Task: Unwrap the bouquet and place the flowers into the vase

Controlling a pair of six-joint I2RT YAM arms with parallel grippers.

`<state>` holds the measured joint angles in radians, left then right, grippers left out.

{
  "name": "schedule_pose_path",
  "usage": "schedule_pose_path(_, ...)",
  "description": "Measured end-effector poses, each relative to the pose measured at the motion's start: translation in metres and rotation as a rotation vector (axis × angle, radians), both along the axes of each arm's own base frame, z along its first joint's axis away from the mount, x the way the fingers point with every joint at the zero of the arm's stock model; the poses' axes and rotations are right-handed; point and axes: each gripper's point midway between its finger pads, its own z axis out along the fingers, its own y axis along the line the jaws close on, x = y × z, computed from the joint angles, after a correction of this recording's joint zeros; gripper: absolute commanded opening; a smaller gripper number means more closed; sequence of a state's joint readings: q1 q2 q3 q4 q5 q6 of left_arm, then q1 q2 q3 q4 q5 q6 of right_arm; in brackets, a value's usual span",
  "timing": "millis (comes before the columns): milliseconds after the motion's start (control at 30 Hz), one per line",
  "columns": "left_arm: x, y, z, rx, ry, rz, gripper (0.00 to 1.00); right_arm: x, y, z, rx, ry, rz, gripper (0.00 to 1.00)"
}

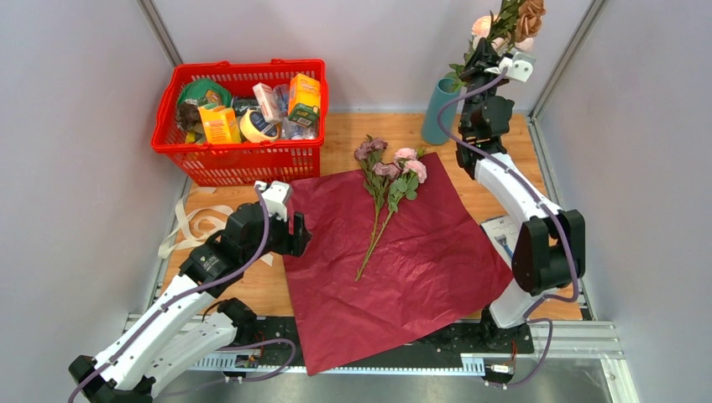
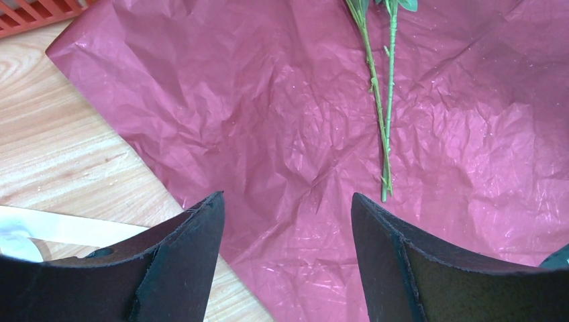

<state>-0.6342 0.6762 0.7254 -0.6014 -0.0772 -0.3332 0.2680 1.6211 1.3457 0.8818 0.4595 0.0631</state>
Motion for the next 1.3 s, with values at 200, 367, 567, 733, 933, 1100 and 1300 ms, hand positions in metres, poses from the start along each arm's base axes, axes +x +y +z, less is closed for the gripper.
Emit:
schedule_pose_path(200,0.000,-0.001,0.000,0.000,0.003,-0.003,0.77,0.033,-0.015,-0.008,-0.007,-0.002,-0.047,0.00)
schedule_pose_path(367,0.000,-0.001,-0.001,-0.001,0.003,-0.004,0.77,0.054,-0.016,-0.020,-0.012,0.003,-0.057,0.00)
schedule_pose_path(567,0.000,-0.001,-0.004,0.008,0.015,-0.004,0.77,0.079,-0.012,-0.040,-0.030,0.019,-0.056,0.00)
schedule_pose_path(733,0.002,-0.001,-0.005,0.015,0.018,0.002,0.77,0.097,-0.006,-0.070,-0.053,0.066,-0.050,0.00)
schedule_pose_path(933,0.002,0.000,-0.006,0.019,0.019,0.006,0.77,0.108,-0.002,-0.100,-0.088,0.135,-0.062,0.04)
schedule_pose_path(1100,0.003,0.000,-0.007,0.022,0.022,0.008,0.77,0.113,0.001,-0.128,-0.091,0.243,-0.088,0.10)
schedule_pose_path(1300,0.003,0.000,-0.008,0.024,0.024,0.008,0.77,0.117,0.004,-0.173,-0.060,0.421,-0.087,0.36)
